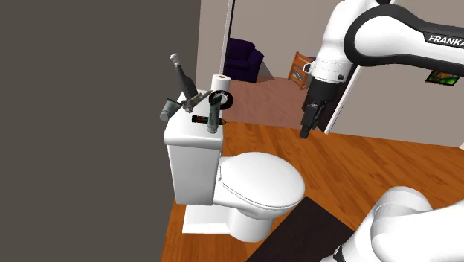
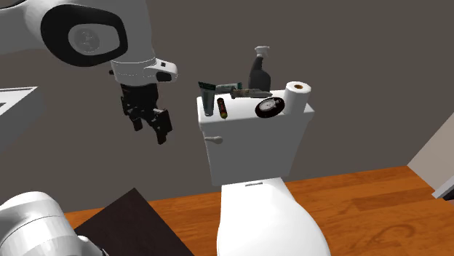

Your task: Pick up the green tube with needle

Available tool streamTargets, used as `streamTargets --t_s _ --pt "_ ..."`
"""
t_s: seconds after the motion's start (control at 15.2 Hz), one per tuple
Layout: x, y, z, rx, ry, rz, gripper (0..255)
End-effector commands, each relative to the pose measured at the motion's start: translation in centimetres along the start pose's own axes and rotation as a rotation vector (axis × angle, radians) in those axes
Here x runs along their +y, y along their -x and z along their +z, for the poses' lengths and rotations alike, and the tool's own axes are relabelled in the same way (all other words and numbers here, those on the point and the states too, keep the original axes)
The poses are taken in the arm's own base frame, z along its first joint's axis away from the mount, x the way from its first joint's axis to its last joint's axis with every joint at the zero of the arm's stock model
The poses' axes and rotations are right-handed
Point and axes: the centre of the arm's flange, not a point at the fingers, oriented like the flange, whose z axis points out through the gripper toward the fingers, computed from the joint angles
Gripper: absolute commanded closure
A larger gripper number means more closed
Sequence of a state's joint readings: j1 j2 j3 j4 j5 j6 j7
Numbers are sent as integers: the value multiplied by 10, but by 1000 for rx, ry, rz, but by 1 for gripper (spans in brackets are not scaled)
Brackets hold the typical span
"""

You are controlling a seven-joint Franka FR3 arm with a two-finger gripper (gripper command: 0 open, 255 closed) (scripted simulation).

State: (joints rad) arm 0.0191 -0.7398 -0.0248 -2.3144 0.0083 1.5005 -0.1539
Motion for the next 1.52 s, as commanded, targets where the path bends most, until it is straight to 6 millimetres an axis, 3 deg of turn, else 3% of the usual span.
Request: streamTargets --t_s 0.0,0.73,1.45 --pt "0 0 0 0 0 0 0" --pt "22 -139 24 4 25 -259 0" --pt "8 -280 47 7 50 -518 0"
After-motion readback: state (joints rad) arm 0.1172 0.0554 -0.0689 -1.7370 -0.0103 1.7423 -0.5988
